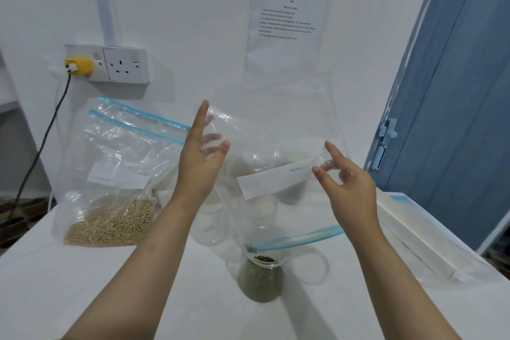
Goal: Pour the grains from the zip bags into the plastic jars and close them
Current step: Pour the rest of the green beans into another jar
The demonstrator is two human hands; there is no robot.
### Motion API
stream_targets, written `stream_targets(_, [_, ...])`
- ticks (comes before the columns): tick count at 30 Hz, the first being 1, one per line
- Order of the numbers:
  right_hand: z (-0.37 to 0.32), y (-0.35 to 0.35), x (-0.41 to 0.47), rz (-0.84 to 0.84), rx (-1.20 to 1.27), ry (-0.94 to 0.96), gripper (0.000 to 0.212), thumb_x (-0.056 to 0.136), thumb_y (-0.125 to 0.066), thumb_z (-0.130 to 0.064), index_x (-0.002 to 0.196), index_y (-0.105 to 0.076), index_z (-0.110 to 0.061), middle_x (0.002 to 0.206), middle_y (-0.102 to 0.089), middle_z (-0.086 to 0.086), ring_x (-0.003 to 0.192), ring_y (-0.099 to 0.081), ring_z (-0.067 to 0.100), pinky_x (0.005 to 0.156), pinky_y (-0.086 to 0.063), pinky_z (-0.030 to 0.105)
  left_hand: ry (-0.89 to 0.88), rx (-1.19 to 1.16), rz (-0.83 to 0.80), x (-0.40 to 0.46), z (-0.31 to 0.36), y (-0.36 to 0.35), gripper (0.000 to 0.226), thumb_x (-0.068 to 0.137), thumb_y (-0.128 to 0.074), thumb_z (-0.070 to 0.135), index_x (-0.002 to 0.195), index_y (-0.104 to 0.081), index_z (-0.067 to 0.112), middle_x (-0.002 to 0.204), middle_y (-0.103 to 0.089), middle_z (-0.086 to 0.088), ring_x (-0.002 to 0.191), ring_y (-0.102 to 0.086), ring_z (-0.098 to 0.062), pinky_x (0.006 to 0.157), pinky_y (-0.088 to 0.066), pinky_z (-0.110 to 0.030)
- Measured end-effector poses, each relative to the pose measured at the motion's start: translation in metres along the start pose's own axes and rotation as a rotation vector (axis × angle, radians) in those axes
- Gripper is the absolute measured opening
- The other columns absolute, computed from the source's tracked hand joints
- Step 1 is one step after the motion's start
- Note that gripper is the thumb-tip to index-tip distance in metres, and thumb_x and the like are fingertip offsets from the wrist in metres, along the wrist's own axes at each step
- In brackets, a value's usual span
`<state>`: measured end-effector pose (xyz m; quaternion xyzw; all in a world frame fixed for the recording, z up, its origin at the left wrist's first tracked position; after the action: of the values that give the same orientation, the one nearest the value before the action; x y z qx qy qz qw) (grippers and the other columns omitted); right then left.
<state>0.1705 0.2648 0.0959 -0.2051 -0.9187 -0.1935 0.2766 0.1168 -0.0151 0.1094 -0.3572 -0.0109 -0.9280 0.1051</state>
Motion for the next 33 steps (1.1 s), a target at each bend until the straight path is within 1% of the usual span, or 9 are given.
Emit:
stream_targets(3, [-0.001,0.002,-0.007,0.004,0.021,0.017,0.037,0.092,-0.070,-0.020,0.129,-0.065,-0.021,0.098,-0.067,-0.024,0.120,-0.055,-0.005,0.096,-0.034,-0.001,0.073,-0.035,-0.054,-0.026,-0.023,-0.009,0.083,0.089,-0.071,0.023,0.139,-0.022,0.068,0.148,-0.042,0.007,0.122,-0.055,-0.008,0.107,-0.045,-0.036])
stream_targets(5, [-0.003,0.006,-0.011,0.012,0.047,0.031,0.045,0.092,-0.069,-0.018,0.135,-0.060,-0.031,0.092,-0.066,-0.016,0.115,-0.054,-0.010,0.095,-0.034,-0.001,0.145,-0.052,-0.125,-0.046,-0.041,-0.020,0.084,0.085,-0.072,0.033,0.138,-0.019,0.072,0.150,-0.039,0.012,0.135,-0.045,-0.007,0.114,-0.037,-0.043])
stream_targets(8, [-0.004,0.010,-0.015,0.006,0.045,0.069,0.044,0.093,-0.068,-0.017,0.132,-0.059,-0.037,0.091,-0.065,-0.010,0.104,-0.059,-0.006,0.091,-0.037,0.000,0.181,-0.077,-0.204,-0.065,-0.058,-0.032,0.080,0.087,-0.070,0.025,0.140,-0.027,0.066,0.155,-0.033,0.020,0.141,-0.037,-0.006,0.114,-0.036,-0.048])
stream_targets(11, [0.000,0.015,-0.018,-0.017,0.017,0.086,0.038,0.091,-0.070,-0.015,0.126,-0.067,-0.031,0.092,-0.067,-0.012,0.096,-0.060,0.001,0.090,-0.044,0.006,0.159,-0.076,-0.183,-0.066,-0.060,-0.034,0.080,0.091,-0.065,-0.001,0.133,-0.044,0.064,0.151,-0.036,0.017,0.138,-0.038,0.002,0.114,-0.038,-0.043])
stream_targets(14, [0.001,0.022,-0.020,0.014,-0.025,0.125,0.041,0.089,-0.072,-0.015,0.127,-0.066,-0.028,0.092,-0.066,-0.009,0.096,-0.059,0.002,0.085,-0.041,0.003,0.134,-0.057,-0.165,-0.060,-0.053,-0.037,0.079,0.090,-0.063,-0.005,0.129,-0.049,0.062,0.148,-0.038,0.010,0.137,-0.039,0.001,0.114,-0.039,-0.038])
stream_targets(20, [0.000,0.025,-0.023,0.073,-0.013,0.161,0.042,0.090,-0.070,-0.011,0.130,-0.065,-0.022,0.093,-0.065,-0.010,0.098,-0.056,-0.005,0.079,-0.039,0.003,0.119,0.015,-0.178,-0.048,-0.056,-0.040,0.072,0.092,-0.066,0.005,0.138,-0.040,0.053,0.147,-0.035,0.016,0.146,-0.025,-0.006,0.118,-0.033,-0.045])
stream_targets(27, [0.006,0.024,-0.021,0.067,0.047,0.142,0.040,0.092,-0.068,-0.011,0.130,-0.064,-0.022,0.094,-0.064,-0.008,0.098,-0.056,-0.004,0.079,-0.039,0.004,0.098,0.057,-0.216,-0.045,-0.050,-0.044,0.074,0.092,-0.066,0.007,0.147,-0.033,0.043,0.154,-0.029,0.013,0.145,-0.020,0.002,0.117,-0.034,-0.045])
stream_targets(30, [0.009,0.026,-0.021,0.096,0.068,0.142,0.041,0.092,-0.068,-0.011,0.131,-0.064,-0.022,0.093,-0.064,-0.007,0.096,-0.055,-0.002,0.078,-0.039,0.006,0.111,0.014,-0.217,-0.049,-0.049,-0.043,0.076,0.093,-0.067,0.012,0.145,-0.032,0.055,0.152,-0.031,0.015,0.142,-0.029,0.000,0.114,-0.038,-0.038])
stream_targets(33, [0.009,0.023,-0.023,0.088,0.064,0.156,0.041,0.093,-0.068,-0.013,0.131,-0.063,-0.024,0.094,-0.064,-0.008,0.093,-0.055,-0.001,0.076,-0.040,0.005,0.154,-0.050,-0.298,-0.066,-0.048,-0.046,0.073,0.091,-0.065,0.026,0.136,-0.028,0.071,0.152,-0.028,0.033,0.142,-0.025,0.007,0.111,-0.033,-0.027])
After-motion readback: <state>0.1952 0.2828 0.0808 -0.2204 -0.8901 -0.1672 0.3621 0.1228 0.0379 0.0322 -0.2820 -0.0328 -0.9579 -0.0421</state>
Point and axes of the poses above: each hand's wrist, its own x-axis towards the middle knuckle, its own y-axis out of the back of the hand, z = x × y, the point moved 7 cm from there along x, towards the middle knuckle
